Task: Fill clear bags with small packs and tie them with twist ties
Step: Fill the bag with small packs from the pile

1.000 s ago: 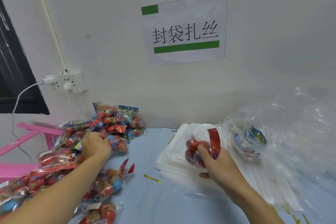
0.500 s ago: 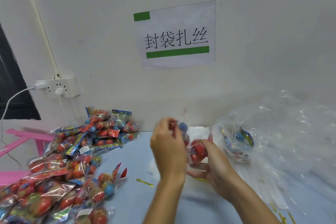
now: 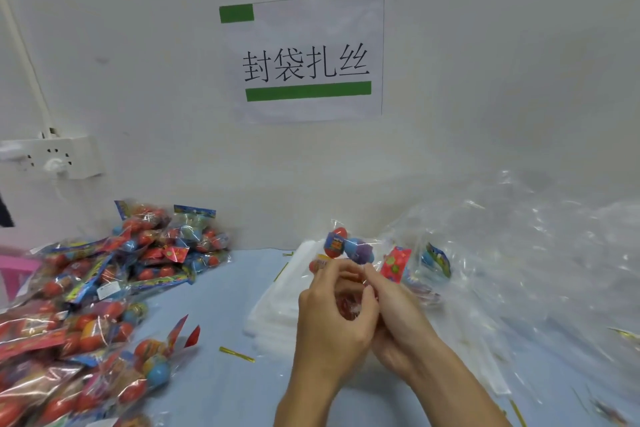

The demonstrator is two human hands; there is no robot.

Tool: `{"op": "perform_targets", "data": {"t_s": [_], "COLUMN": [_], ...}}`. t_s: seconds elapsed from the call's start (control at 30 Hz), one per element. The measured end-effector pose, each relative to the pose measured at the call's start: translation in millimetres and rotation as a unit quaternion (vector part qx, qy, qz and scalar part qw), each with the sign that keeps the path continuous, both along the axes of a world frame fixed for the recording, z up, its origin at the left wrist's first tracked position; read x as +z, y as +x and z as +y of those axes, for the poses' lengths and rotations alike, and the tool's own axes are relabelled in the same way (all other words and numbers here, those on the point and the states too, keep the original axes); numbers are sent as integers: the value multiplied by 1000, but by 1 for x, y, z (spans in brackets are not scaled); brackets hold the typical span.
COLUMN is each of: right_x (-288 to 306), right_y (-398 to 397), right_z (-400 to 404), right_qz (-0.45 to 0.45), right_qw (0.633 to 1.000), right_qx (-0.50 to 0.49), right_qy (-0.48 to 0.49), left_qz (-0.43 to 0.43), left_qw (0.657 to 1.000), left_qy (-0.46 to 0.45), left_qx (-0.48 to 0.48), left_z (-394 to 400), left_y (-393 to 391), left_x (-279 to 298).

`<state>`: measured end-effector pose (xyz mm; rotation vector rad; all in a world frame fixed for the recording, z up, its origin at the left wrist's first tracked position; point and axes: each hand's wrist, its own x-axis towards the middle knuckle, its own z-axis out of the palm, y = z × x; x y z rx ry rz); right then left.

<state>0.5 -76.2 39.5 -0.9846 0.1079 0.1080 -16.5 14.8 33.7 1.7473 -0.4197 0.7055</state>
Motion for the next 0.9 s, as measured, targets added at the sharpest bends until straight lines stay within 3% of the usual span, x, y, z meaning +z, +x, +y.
{"op": "perform_targets", "data": {"t_s": [0.1, 0.2, 0.3, 0.4, 0.57, 0.9], "right_x": [0, 1, 3, 7, 14, 19], "right_y": [-2, -4, -4, -4, -4, -9], "right_z": [-4, -1, -2, -8, -20, -19], "right_qz": [-9, -31, -51, -80, -102, -139], "right_qw": [996, 981, 970, 962, 967, 960], "right_qx": [6, 38, 52, 96, 136, 140], "right_qy": [-86, -188, -233, -244, -191, -199], "left_qz": [5, -14, 66, 198, 260, 324], "left_qw": [999, 991, 983, 974, 944, 903], "left_qy": [-54, -73, -65, -76, -186, -269], "left_qx": [-9, 114, 156, 83, -79, -88], "left_z": [0, 11, 26, 37, 38, 41], "left_y": [-2, 3, 7, 11, 14, 22], "left_x": [7, 11, 14, 13, 8, 3]}}
